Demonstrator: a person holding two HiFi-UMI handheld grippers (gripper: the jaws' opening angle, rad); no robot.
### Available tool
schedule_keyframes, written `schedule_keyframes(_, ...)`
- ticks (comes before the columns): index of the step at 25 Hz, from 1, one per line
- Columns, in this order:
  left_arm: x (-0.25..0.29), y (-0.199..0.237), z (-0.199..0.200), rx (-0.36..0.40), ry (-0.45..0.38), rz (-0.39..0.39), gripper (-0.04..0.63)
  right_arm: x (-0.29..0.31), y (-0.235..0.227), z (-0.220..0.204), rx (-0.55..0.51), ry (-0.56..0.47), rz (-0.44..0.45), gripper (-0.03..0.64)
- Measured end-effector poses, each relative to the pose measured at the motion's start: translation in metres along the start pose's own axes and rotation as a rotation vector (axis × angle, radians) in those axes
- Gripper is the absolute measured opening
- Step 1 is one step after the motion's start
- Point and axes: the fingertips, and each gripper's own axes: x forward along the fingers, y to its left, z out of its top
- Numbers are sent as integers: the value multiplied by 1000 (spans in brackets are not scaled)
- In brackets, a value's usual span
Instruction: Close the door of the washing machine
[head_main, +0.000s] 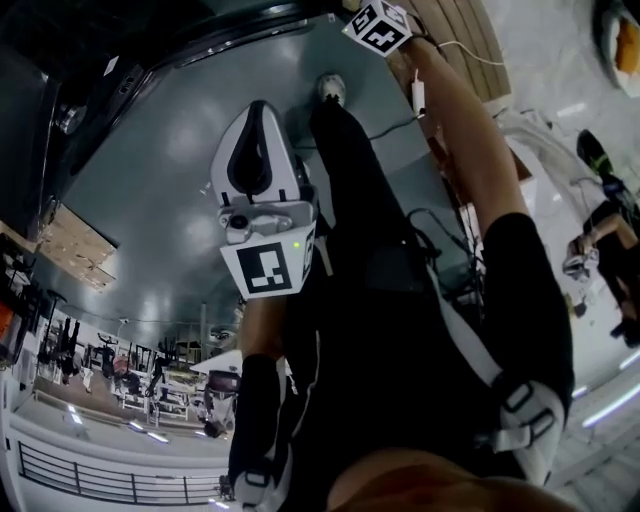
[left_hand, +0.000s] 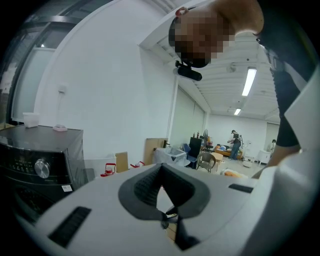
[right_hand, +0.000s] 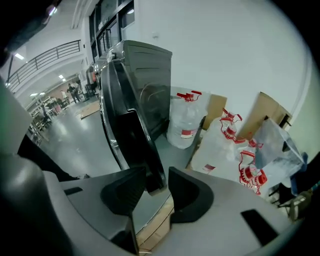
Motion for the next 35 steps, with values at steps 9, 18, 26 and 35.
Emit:
schedule_keyframes(9,-13,8,-17,-2,10,6,5,18,8,-2,-101,25,-11,97)
schedule_keyframes(18,-42,13,-28,-18,-2,-44,5,6,46,-16,-70,32,-28,86)
schedule_keyframes(26,-90,25,-38,-4,-25,-109,5,-8,106,-48,43,52,-70,81)
schedule_keyframes(35,-165,58,-62,18,-37,-203,5,-16,199,-73,164,78,-137,72)
